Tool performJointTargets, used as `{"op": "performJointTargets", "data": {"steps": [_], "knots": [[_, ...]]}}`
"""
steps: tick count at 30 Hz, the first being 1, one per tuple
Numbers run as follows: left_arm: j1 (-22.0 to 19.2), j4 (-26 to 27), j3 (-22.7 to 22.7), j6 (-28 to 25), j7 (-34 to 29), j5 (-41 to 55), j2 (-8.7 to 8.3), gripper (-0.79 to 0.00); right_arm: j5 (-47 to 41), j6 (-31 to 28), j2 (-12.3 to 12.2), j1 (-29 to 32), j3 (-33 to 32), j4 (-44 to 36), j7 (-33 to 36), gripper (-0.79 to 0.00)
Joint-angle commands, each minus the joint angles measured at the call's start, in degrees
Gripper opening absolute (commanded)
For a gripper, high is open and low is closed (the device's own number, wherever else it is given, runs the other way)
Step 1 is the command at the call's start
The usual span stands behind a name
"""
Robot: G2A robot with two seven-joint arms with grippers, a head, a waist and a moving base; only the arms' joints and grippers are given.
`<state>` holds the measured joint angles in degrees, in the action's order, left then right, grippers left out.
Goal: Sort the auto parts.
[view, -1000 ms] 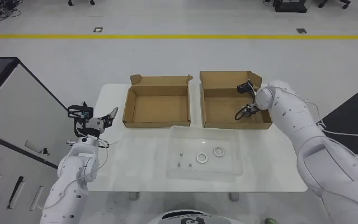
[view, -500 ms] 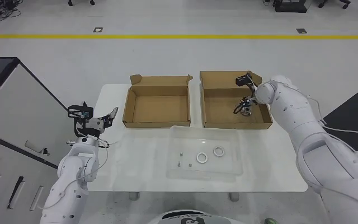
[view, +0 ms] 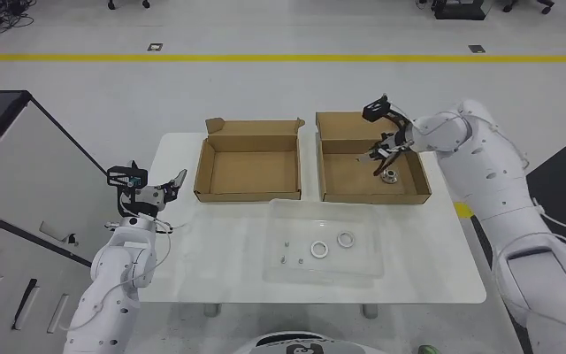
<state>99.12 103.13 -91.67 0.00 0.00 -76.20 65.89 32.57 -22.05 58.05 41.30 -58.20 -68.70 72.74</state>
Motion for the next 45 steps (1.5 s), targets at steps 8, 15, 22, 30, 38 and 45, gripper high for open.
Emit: {"op": "performJointTargets", "data": {"steps": [8, 15, 22, 30, 38, 45], "knots": [[0.0, 0.0, 0.0, 0.0, 0.0, 0.0, 0.00, 0.000, -2.8, 5.4, -4.4, 18.2, -11.7, -31.1, 9.4, 0.000], [0.0, 0.0, 0.0, 0.0, 0.0, 0.0, 0.00, 0.000, -3.4, 4.7, -4.9, 20.4, -12.7, -33.9, 10.5, 0.000], [0.0, 0.0, 0.0, 0.0, 0.0, 0.0, 0.00, 0.000, -3.4, 4.7, -4.9, 20.4, -12.7, -33.9, 10.5, 0.000], [0.0, 0.0, 0.0, 0.0, 0.0, 0.0, 0.00, 0.000, 6.8, -1.8, -7.5, 18.8, -1.7, -42.6, 7.7, 0.000], [0.0, 0.0, 0.0, 0.0, 0.0, 0.0, 0.00, 0.000, 8.9, -6.5, -13.7, 7.1, 19.9, -44.1, 3.0, 0.000], [0.0, 0.0, 0.0, 0.0, 0.0, 0.0, 0.00, 0.000, 2.4, -9.1, -16.6, -8.5, 37.6, -42.6, 0.4, 0.000]]}}
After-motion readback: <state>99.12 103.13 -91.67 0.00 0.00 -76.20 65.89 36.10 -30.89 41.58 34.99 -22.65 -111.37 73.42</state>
